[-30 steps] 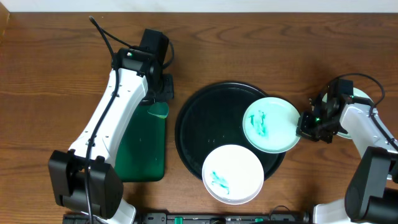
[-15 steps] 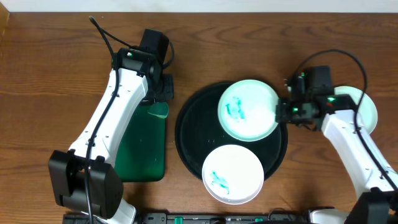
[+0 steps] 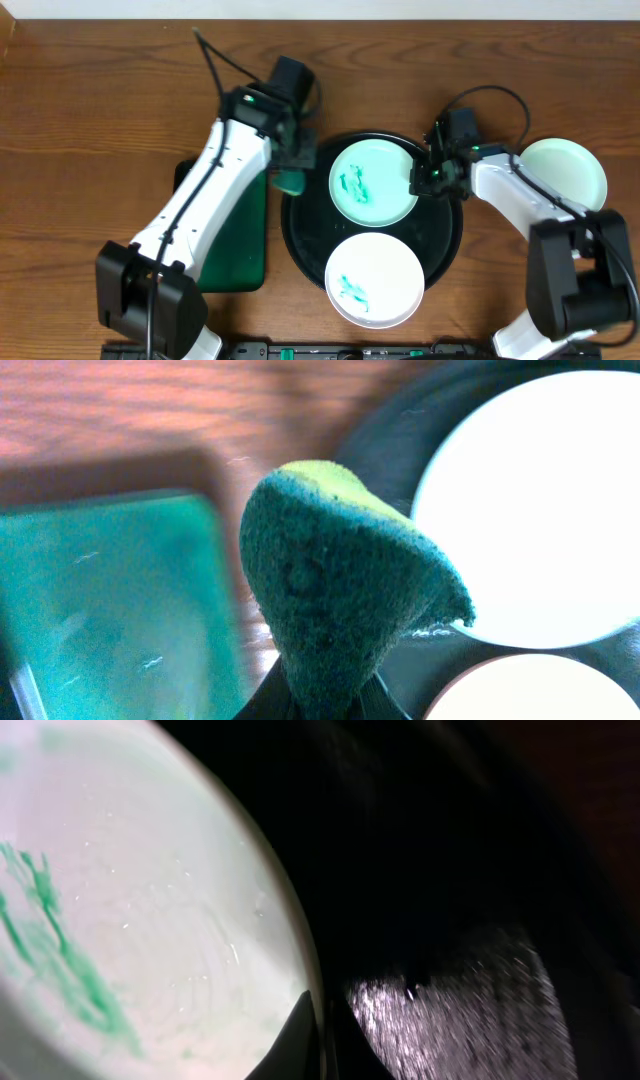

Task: Clean dirty plates on tray and stack at the side
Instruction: 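Pull the gripped plate toward the tray center with the right gripper, then lower the sponge in the left gripper onto the held plate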

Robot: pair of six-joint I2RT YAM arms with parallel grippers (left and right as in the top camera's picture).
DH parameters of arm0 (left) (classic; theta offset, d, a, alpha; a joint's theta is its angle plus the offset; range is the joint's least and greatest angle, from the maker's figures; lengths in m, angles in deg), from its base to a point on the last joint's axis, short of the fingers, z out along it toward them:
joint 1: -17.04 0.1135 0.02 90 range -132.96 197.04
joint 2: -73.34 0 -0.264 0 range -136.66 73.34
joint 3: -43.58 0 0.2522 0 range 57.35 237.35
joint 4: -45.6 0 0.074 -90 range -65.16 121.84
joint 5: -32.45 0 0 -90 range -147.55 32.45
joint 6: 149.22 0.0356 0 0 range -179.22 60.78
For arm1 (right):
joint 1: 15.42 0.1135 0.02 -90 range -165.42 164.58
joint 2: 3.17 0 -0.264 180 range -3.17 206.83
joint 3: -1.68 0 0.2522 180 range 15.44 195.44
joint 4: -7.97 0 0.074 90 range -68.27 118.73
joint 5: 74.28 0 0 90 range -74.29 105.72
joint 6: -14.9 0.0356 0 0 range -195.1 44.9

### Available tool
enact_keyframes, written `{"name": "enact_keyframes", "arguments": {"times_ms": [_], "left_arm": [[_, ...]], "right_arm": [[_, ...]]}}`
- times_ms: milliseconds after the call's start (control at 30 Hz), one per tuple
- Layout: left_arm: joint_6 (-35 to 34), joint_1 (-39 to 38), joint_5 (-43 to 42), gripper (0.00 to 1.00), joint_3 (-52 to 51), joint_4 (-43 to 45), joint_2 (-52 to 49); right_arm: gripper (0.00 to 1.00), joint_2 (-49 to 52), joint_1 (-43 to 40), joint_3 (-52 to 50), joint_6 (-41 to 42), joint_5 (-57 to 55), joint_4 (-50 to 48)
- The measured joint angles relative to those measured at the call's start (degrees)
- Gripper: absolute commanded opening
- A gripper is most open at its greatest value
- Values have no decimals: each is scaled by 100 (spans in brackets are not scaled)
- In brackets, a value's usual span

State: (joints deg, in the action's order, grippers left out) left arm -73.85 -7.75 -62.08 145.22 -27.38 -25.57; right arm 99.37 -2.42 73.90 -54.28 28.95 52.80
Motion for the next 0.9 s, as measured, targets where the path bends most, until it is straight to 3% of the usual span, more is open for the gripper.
{"name": "enact_keyframes", "arguments": {"times_ms": [233,600,900], "left_arm": [[-66,-509,-1062,7,0,721,-372],[-304,-894,-2970,7,-7,1626,-2031],[-509,-951,-3845,7,2,2358,-2844]], "right_arm": [[1,186,11,39,267,63,-83],[1,192,11,42,291,87,-98],[1,197,9,48,293,116,-92]]}}
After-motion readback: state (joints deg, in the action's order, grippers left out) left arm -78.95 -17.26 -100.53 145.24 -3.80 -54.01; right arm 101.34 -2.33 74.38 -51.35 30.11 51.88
